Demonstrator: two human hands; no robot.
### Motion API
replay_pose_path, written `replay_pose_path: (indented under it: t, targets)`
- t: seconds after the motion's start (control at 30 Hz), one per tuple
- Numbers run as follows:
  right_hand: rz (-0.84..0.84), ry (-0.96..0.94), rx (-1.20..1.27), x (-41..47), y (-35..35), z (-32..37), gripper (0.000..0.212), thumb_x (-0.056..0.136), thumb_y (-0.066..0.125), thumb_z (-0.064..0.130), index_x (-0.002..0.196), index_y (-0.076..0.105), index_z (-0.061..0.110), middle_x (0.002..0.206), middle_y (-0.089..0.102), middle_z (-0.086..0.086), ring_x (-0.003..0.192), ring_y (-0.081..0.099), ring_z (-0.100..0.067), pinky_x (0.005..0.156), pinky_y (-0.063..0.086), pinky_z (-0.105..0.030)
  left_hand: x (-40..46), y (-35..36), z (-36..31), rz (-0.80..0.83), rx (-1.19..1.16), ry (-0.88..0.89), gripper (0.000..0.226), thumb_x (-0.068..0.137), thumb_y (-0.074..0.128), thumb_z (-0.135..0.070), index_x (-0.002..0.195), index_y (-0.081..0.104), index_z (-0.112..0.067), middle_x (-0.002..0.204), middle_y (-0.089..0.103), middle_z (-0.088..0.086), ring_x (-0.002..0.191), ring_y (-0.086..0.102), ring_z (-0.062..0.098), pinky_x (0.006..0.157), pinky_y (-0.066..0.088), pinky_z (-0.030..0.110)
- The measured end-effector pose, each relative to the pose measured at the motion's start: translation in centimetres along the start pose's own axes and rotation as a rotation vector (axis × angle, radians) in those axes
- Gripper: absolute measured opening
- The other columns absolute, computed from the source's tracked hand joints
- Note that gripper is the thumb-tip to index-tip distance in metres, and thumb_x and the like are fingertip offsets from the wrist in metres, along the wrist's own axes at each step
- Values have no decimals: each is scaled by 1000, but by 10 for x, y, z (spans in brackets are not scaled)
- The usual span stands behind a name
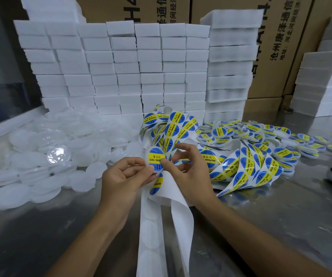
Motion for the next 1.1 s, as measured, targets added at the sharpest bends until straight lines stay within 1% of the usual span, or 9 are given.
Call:
replay_pose_path:
  t: [0.13,0.3,0.37,0.47,0.57,0.67,0.8,0.93,1.1]
  targets:
    - [115,-64,-50,-4,6,0,35,81,79,34,113,69,24,84,70,6,63,60,-8,59,49,-17,-1,5,3,23,-91,-41,29,63,76,-13,90,66,-7,88,76,14,79,75,27,65,58,25]
    - [113,34,128,-1,5,3,23,85,75,18,102,72,3,88,74,-15,77,71,-28,73,58,-37,-1,6,6,58,-131,-63,31,75,69,-2,103,68,-14,90,76,14,81,75,26,65,58,24]
    - [84,51,146,1,2,3,13,91,68,12,94,72,0,83,74,-15,73,70,-25,69,59,-34,-3,8,7,75,-111,-63,32,77,68,1,104,68,-16,90,76,13,81,75,26,65,58,23]
    - [92,53,103,0,1,2,19,96,61,13,93,72,-2,81,74,-16,70,70,-25,66,58,-37,-5,11,5,86,-44,-50,32,76,71,-2,102,69,-21,86,77,6,80,75,21,63,56,20]
    - [122,20,91,-3,4,3,18,91,68,20,91,73,2,79,75,-10,72,71,-22,67,59,-31,-7,11,1,78,10,-26,33,72,75,-9,99,70,-27,84,77,2,78,75,16,60,55,17]
    - [137,24,109,-5,9,5,36,77,74,39,87,72,4,72,74,-1,66,70,-10,62,55,-19,-8,10,-1,77,66,1,33,69,76,-14,96,70,-31,80,77,-5,75,74,10,57,53,14]
    - [63,69,111,1,7,3,35,87,71,30,82,66,-4,74,72,-16,69,70,-33,64,57,-42,-7,10,1,120,93,12,33,76,73,-7,96,69,-34,82,77,-5,78,74,13,63,55,15]
    - [50,69,97,2,6,0,34,93,64,26,78,64,-5,70,70,-17,61,67,-30,59,55,-40,-7,11,3,130,102,8,32,74,73,-12,97,68,-34,83,77,-5,80,75,15,64,56,17]
    - [90,75,77,-3,9,3,64,65,71,60,78,64,-2,71,71,-17,70,69,-38,63,57,-45,-6,12,4,142,159,80,39,81,69,2,97,68,-33,76,76,-5,76,74,11,64,54,13]
Point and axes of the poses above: each hand's wrist, its own x-axis towards the middle knuckle, its own y-axis out of the palm, z = x × y, the point moved 2 cm from there along x, towards the middle knuckle
